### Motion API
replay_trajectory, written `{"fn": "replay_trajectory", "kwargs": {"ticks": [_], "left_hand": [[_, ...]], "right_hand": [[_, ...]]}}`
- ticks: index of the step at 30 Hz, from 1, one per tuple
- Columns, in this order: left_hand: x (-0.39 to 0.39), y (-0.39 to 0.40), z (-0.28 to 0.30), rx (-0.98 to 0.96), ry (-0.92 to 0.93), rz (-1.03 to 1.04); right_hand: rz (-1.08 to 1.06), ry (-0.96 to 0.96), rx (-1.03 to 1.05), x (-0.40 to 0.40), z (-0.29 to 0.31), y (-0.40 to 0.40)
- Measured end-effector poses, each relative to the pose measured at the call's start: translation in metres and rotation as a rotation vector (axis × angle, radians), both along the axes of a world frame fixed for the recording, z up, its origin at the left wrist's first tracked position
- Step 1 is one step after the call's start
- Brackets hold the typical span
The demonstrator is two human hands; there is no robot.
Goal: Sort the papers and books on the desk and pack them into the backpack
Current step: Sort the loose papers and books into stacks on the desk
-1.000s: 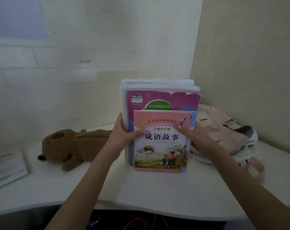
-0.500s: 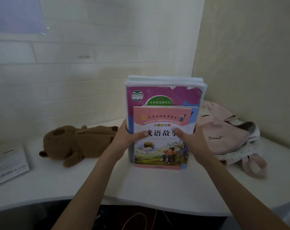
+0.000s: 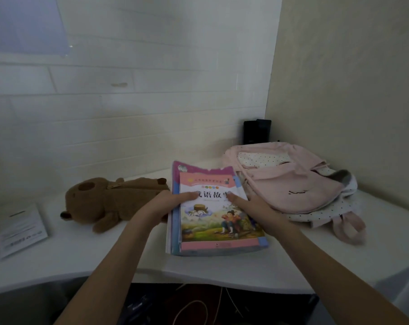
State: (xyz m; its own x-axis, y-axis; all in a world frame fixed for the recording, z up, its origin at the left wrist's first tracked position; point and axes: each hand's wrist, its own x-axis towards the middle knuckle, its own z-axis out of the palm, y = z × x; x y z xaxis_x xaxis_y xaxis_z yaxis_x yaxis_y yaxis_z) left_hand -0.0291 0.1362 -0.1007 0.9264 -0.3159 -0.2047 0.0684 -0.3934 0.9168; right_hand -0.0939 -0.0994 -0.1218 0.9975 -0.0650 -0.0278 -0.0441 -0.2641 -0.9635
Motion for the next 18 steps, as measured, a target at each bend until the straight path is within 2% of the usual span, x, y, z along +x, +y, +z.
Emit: {"fn": "replay_trajectory", "kwargs": {"ticks": [2, 5, 11, 15, 18], "left_hand": [[-0.006, 0.008, -0.009, 0.071, 0.065, 0.001], [-0.013, 0.014, -0.018, 0.064, 0.106, -0.058], [-0.015, 0.006, -0.015, 0.224, 0.03, -0.044], [-0.014, 0.0, -0.01, 0.44, 0.054, -0.04], [-0.013, -0.003, -0.006, 0.666, 0.064, -0.011]], "right_hand": [[-0.01, 0.08, -0.126, 0.003, -0.011, 0.003], [-0.009, 0.11, -0.25, 0.005, -0.016, 0.009], [-0.034, 0.095, -0.409, 0.005, -0.015, 0.008], [-0.026, 0.048, -0.569, 0.001, -0.011, 0.01], [-0.076, 0.089, -0.898, -0.002, -0.006, 0.013]]}}
